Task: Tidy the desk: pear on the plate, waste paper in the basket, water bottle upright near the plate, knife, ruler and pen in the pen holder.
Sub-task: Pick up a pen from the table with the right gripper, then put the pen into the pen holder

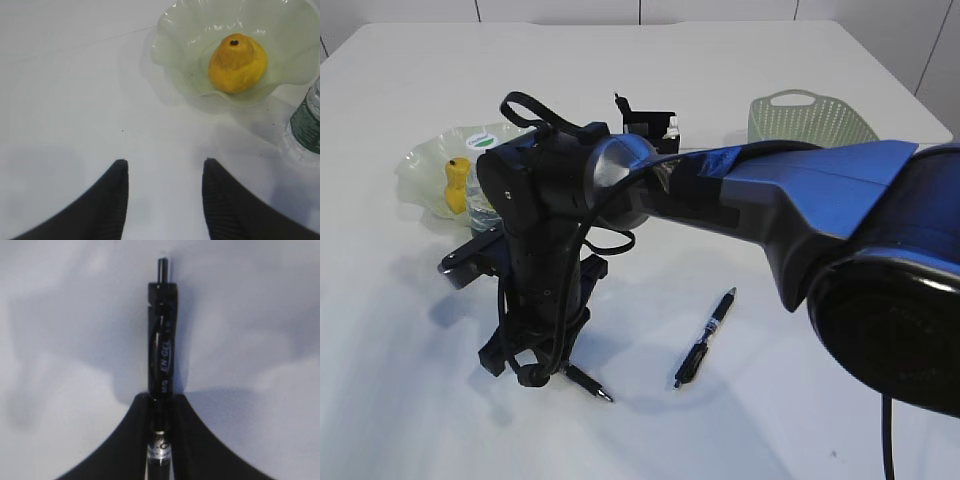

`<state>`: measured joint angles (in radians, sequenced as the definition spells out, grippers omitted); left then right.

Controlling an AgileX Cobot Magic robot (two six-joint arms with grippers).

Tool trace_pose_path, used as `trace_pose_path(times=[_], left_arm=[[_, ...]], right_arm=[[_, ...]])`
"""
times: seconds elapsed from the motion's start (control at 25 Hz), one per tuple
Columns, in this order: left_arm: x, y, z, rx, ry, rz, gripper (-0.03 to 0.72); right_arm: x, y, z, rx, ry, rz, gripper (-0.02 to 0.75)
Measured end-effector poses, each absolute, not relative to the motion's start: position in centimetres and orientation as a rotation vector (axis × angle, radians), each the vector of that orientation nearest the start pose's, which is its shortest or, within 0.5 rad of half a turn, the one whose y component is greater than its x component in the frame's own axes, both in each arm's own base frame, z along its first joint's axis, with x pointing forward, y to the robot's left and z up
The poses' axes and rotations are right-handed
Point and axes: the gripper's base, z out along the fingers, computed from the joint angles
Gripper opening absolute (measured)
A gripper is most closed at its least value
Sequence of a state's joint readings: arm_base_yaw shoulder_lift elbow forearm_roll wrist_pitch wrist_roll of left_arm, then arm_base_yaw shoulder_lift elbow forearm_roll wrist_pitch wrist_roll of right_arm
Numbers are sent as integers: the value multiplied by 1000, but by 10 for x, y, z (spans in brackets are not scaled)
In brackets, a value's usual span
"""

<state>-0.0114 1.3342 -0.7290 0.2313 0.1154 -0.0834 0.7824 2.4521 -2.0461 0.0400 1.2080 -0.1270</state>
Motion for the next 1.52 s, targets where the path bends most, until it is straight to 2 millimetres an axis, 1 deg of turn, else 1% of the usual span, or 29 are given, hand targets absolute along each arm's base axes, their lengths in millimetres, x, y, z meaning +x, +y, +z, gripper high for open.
trace_pose_path(times=[0.16, 0.48, 0.68, 0.92, 1.04, 1.16, 1.24, 1.36, 1.52], left_arm=[[274, -1, 248, 159, 2197, 105, 340], [274, -1, 248, 159, 2197, 105, 340], [274, -1, 248, 159, 2197, 105, 340], [274, -1, 248, 159, 2197, 105, 340], [274, -1, 248, 159, 2197, 105, 340], [274, -1, 248, 159, 2197, 105, 340], [274, -1, 248, 159, 2197, 105, 340], [274, -1, 248, 159, 2197, 105, 340], [274, -1, 248, 159, 2197, 105, 340]], right_arm=[[346, 349, 124, -1345, 2808, 77, 75], [348, 347, 126, -1284, 2833, 67, 75], [348, 345, 137, -1245, 2824, 51, 75], [352, 344, 145, -1209, 2809, 16, 75], [355, 347, 154, -1193, 2781, 32, 75], [357, 347, 170, -1162, 2745, 40, 75], [359, 344, 181, -1131, 2730, 35, 75], [360, 341, 193, -1113, 2709, 27, 75], [364, 335, 203, -1083, 2689, -4, 75]])
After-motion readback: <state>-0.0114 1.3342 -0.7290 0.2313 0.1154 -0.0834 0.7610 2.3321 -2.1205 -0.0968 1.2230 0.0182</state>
